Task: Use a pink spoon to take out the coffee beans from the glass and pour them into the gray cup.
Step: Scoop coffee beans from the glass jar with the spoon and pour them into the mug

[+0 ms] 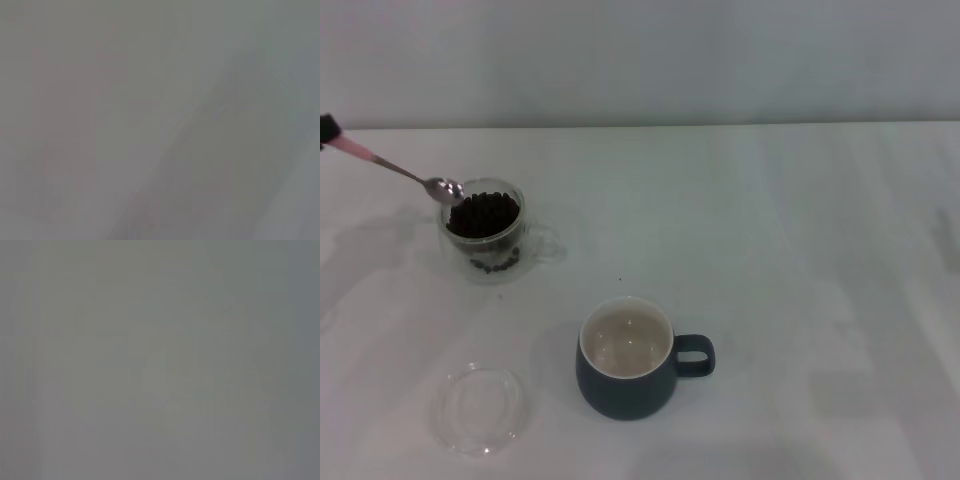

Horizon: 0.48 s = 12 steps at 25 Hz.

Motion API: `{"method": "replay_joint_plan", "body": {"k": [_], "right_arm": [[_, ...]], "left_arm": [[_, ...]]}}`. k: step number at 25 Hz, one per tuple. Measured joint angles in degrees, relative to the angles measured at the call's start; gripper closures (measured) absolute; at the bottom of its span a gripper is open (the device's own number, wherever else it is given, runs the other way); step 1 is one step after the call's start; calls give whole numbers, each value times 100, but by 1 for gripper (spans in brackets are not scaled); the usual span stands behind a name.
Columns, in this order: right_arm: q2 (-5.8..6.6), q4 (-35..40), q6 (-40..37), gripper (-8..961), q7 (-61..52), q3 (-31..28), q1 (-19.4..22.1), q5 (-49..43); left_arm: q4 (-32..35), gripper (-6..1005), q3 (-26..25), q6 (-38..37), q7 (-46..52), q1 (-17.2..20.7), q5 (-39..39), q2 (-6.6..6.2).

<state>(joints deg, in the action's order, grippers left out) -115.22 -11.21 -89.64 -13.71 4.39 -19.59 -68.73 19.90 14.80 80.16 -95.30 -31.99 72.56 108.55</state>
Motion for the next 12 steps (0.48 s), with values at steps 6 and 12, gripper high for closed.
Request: {"method": "replay_joint_plan", "body": {"k": [6,12], "right_arm": [[0,5,10,186,0,2,10,0],[0,-10,-8,186,0,34,17,-26]], "left_arm": [[-13,863,420,-502,-52,-86,4,74],[-62,863,500,-562,-64,-131,-22,169]]}}
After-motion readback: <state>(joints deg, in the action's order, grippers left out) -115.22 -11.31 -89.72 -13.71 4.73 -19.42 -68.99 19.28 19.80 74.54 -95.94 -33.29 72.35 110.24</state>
